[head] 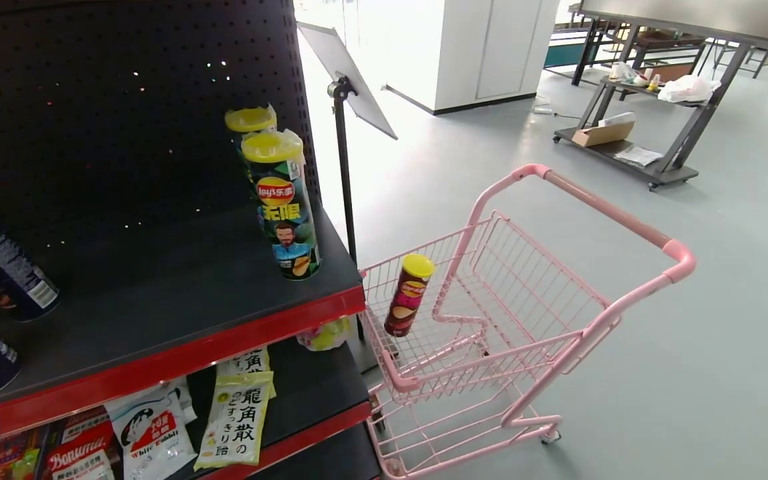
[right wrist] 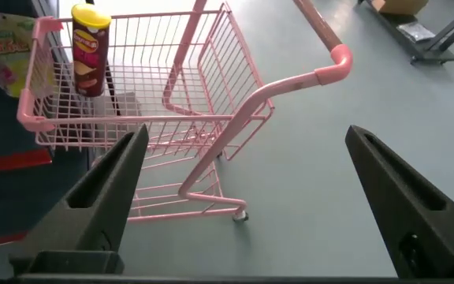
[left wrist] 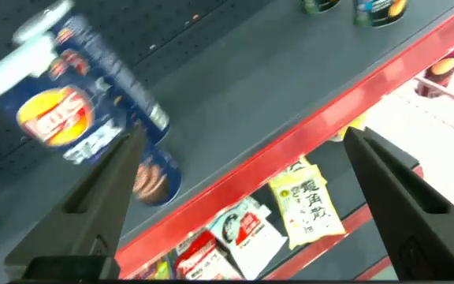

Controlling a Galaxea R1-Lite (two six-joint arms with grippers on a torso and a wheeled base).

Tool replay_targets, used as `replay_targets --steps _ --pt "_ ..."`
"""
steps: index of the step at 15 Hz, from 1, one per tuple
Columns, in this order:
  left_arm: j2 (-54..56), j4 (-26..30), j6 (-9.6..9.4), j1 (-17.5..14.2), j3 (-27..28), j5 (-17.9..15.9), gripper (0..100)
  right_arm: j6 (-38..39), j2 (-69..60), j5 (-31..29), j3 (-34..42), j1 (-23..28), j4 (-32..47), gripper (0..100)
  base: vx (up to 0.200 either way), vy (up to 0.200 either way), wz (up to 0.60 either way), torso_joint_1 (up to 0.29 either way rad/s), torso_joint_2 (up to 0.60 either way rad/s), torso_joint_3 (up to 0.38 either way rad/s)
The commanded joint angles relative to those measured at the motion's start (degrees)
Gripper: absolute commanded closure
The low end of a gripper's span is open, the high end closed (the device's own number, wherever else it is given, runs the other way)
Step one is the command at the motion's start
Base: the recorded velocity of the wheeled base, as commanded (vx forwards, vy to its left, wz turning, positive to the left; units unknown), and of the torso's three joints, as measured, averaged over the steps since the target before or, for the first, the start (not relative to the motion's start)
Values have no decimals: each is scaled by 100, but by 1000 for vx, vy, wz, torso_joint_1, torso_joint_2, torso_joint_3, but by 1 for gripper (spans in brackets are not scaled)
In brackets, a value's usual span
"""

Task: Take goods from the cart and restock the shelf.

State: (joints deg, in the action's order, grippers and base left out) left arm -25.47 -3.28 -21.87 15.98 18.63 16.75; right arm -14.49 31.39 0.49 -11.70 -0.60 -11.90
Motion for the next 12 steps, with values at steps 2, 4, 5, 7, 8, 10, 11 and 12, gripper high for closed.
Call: replay_targets --steps 2,4,5,7,8,10,11,12 --pt "94 12 -1 1 1 4 0 -1 7 4 10 -2 -6 0 0 0 0 0 0 0" --pt "130 12 -1 1 1 4 0 -1 25 4 10 -2 -6 0 0 0 0 -80 183 112" --pt "156 12 -10 1 1 -5 0 -1 34 13 37 -2 -6 0 0 0 0 -134 344 203" --pt "191 12 -10 1 1 -23 0 -1 34 13 63 -2 -6 0 0 0 0 -129 356 210" --pt "235 12 -10 10 -17 -40 0 -1 51 13 63 -2 -6 0 0 0 0 -129 364 227" --pt "349 12 -10 10 -96 -40 0 -1 78 22 54 -2 -6 0 0 0 0 -141 371 232" --pt "402 12 -10 10 -166 -40 0 -1 87 22 54 -11 -6 0 0 0 0 -134 393 242" --pt "428 12 -10 19 -202 -49 0 -1 87 22 54 -11 -6 0 0 0 0 -144 378 246"
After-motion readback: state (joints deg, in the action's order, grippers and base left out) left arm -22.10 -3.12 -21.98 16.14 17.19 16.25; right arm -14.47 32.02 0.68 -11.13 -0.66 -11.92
